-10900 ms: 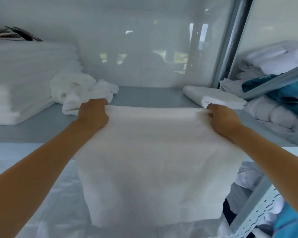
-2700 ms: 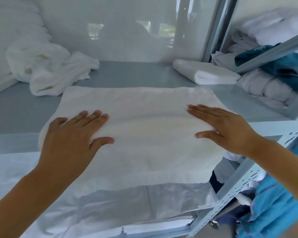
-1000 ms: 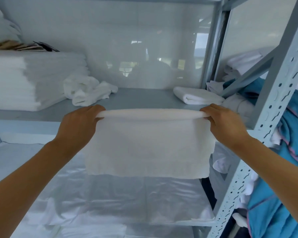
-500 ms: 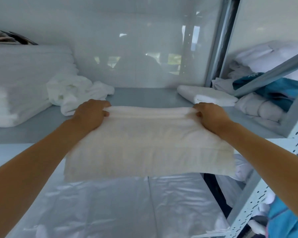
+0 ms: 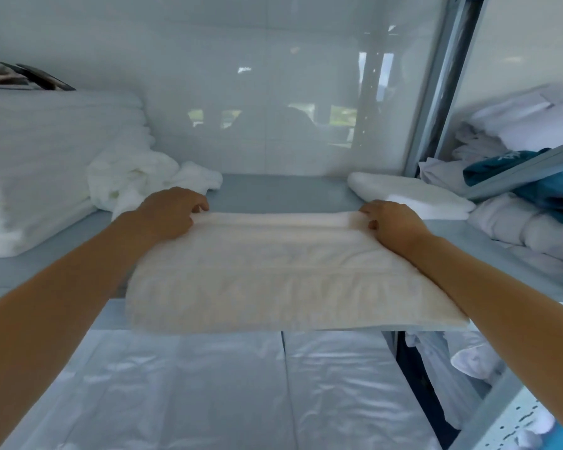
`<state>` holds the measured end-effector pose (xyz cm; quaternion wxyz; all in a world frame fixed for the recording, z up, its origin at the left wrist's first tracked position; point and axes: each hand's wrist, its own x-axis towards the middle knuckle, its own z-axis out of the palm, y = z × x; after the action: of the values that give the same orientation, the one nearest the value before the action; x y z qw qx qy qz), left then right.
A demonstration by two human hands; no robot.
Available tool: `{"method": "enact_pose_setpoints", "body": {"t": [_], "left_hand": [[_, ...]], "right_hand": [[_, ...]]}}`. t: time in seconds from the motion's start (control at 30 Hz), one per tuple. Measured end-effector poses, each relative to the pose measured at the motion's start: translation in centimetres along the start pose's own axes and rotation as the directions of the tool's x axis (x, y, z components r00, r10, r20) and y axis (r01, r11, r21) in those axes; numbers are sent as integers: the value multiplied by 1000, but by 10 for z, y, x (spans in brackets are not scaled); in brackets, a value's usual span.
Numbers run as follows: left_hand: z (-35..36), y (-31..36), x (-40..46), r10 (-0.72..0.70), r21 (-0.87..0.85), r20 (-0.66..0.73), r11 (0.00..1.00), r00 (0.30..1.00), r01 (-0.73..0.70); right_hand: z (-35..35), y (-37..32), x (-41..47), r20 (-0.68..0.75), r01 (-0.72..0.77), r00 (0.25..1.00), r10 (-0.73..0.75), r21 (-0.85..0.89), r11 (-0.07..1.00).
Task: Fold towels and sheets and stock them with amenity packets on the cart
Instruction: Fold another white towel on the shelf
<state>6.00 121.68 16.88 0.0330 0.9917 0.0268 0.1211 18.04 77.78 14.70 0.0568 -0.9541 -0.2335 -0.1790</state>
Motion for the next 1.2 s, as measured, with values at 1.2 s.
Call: {"method": "enact_pose_setpoints", "body": {"t": [1.2], "left_hand": [[33,174,-146,360,106,-71,930,930,-352]], "right_hand": [[-28,-76,-152,113,456,873,-474,153,877]]}}
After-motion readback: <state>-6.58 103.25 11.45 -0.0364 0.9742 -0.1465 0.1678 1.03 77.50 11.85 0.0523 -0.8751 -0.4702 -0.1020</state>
